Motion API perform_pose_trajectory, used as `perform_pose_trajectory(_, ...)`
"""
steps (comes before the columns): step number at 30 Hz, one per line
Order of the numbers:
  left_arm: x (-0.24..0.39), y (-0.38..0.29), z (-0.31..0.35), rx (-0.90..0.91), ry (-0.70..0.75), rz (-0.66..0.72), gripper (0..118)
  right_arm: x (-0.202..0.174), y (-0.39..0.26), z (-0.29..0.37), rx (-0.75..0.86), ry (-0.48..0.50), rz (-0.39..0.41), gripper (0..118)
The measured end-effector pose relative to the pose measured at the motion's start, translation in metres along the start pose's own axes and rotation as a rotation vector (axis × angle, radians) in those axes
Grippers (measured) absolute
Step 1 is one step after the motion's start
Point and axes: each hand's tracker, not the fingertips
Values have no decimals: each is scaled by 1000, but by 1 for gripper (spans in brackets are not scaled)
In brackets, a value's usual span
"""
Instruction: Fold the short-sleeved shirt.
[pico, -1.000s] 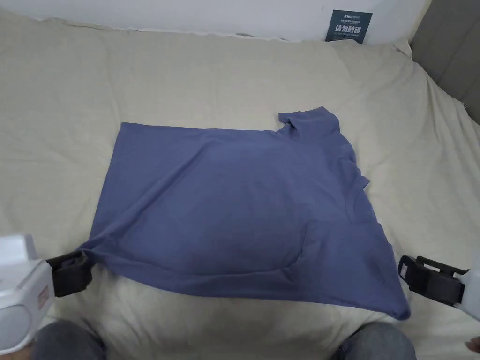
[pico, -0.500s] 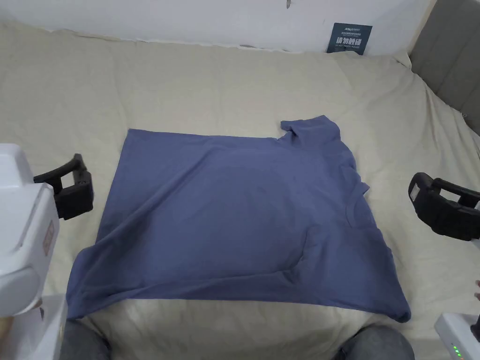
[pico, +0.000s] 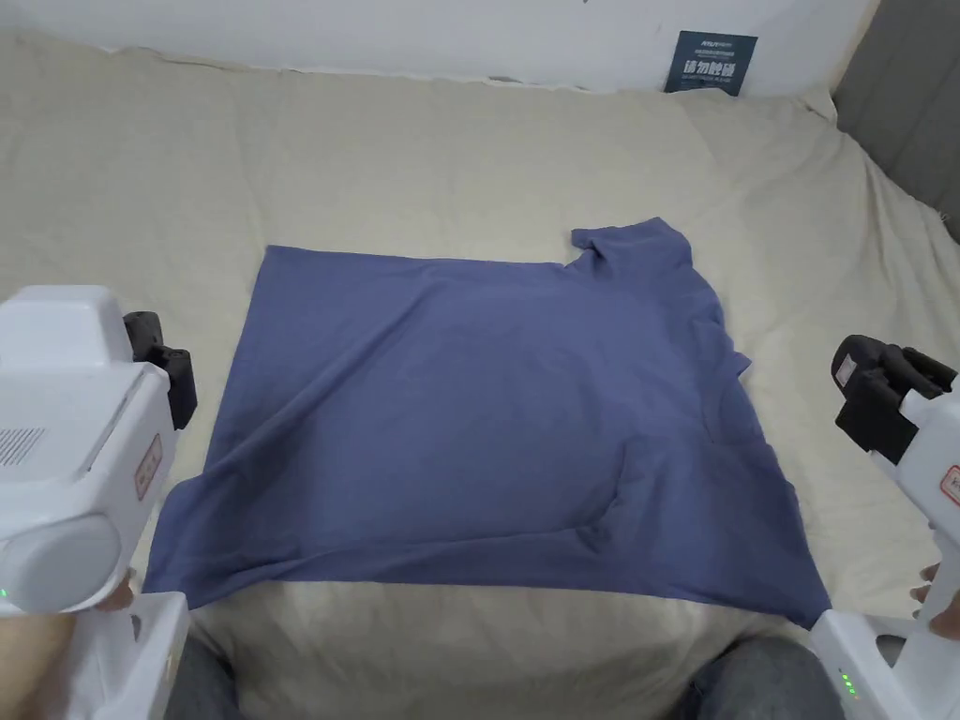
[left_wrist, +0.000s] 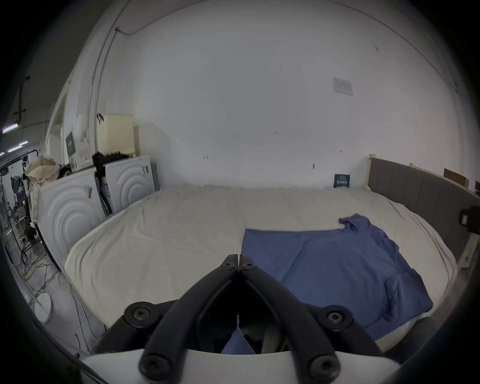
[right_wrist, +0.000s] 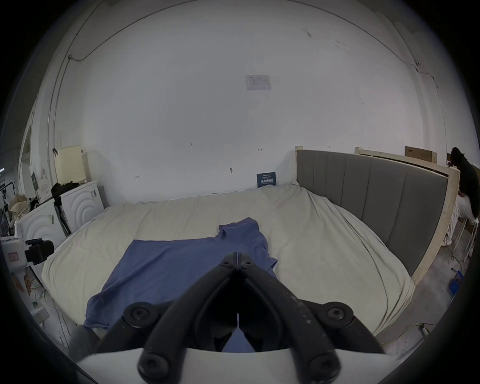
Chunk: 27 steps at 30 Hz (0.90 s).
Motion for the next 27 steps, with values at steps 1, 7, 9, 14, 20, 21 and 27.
perform_pose_trajectory(1, -3, 0, -3, -38, -7, 6, 0, -1, -1, -1, -5, 1, 5, 1)
perform_pose_trajectory(7, -20, -24, -36, -423, -45, -93, 104, 5, -10, -7, -39, 2, 9, 1)
perform_pose_trajectory(9, -25, -48, -49, -533, -60, -100, 118, 3, -14, -8, -55, -1, -1, 1)
perform_pose_trajectory(14, -34, -96, -66, -695, -99, -32, 116, 7, -25, -13, -100, -23, -7, 1)
perform_pose_trajectory(20, -31, -132, -77, -804, -88, -34, 112, 11, -33, -19, -138, -32, -11, 1)
perform_pose_trajectory(21, -29, -135, -78, -810, -91, -40, 102, 11, -33, -20, -143, -33, -12, 1)
perform_pose_trajectory(27, -21, -139, -89, -822, -91, -68, 2, 15, -37, -23, -161, -38, -21, 1)
